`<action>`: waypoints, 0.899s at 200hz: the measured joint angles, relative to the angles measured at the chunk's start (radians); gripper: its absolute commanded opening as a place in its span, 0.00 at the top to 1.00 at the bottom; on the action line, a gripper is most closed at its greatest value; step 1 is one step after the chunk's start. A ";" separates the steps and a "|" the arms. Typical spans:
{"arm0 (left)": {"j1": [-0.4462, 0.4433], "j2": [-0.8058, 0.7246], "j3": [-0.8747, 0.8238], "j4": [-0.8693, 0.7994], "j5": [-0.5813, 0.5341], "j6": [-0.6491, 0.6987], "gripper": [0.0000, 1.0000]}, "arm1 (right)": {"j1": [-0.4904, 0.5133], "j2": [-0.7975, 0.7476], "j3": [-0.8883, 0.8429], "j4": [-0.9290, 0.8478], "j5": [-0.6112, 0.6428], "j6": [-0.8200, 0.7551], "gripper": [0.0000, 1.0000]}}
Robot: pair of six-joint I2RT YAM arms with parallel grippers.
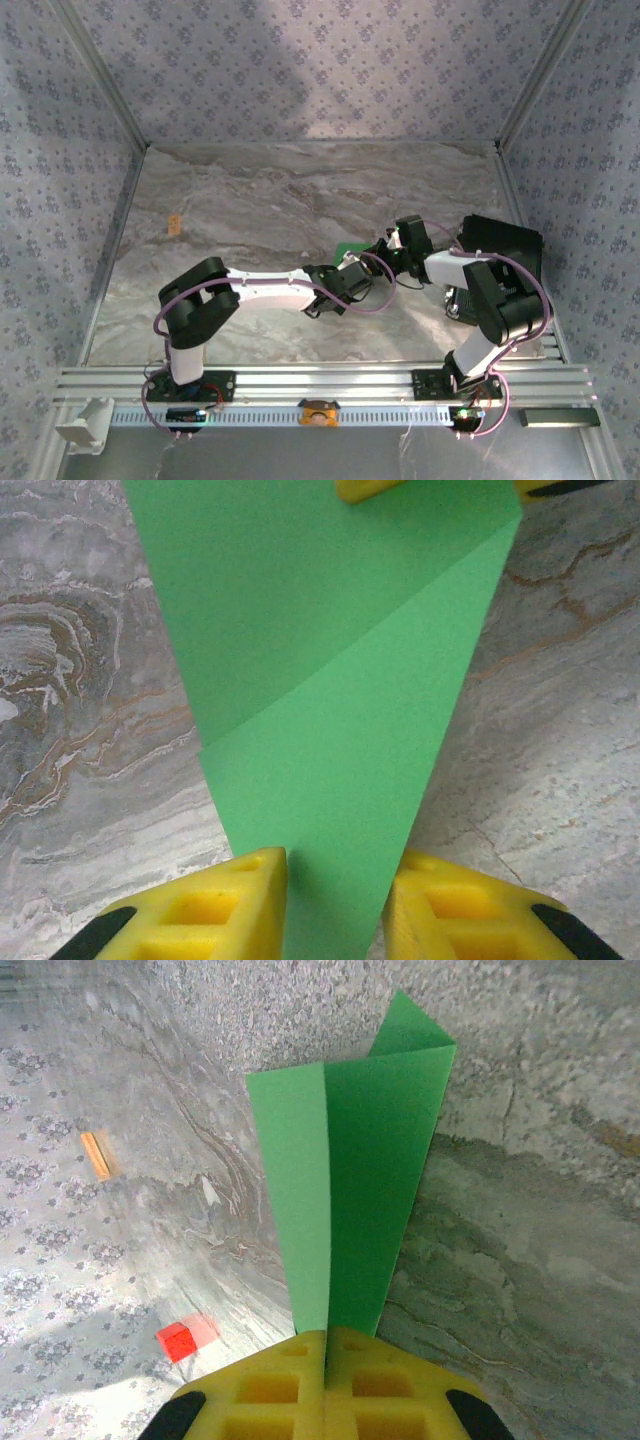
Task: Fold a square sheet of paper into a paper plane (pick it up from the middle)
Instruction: Fold the wing for the fifth time at the center of the table.
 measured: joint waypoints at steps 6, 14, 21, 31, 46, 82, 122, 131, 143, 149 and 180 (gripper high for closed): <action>0.000 0.000 0.000 -0.001 0.000 0.000 0.69 | 0.000 0.000 0.000 0.000 0.000 0.000 0.98; 0.000 0.000 0.000 -0.003 0.000 0.000 0.69 | 0.000 0.000 0.000 0.000 0.000 0.000 0.98; 0.000 0.000 0.000 -0.004 0.000 0.000 0.69 | 0.000 0.000 0.001 0.000 0.000 0.000 0.98; 0.000 0.002 0.000 -0.006 0.000 0.000 0.71 | 0.000 0.000 0.002 0.000 0.000 0.000 0.98; 0.000 0.010 0.000 -0.007 0.000 0.001 0.75 | 0.000 0.000 0.002 0.000 0.000 0.000 0.98; -0.002 0.016 0.000 -0.010 -0.003 0.000 0.82 | 0.000 0.000 0.002 0.000 0.000 0.000 0.98; -0.002 0.016 0.000 -0.010 -0.003 0.000 0.83 | 0.000 0.000 0.002 0.000 0.000 0.000 0.98; -0.002 0.016 0.000 -0.010 -0.003 0.000 0.81 | 0.002 0.000 0.002 0.000 0.000 0.000 0.98; -0.002 0.016 0.000 -0.010 -0.004 0.000 0.80 | 0.003 0.000 0.002 0.000 0.000 0.000 0.98; -0.002 0.016 0.000 -0.010 -0.004 0.000 0.80 | 0.003 0.000 0.002 0.000 0.000 0.000 0.98; -0.002 0.015 0.000 -0.009 -0.004 0.000 0.77 | 0.005 0.000 0.002 0.000 0.000 0.000 0.98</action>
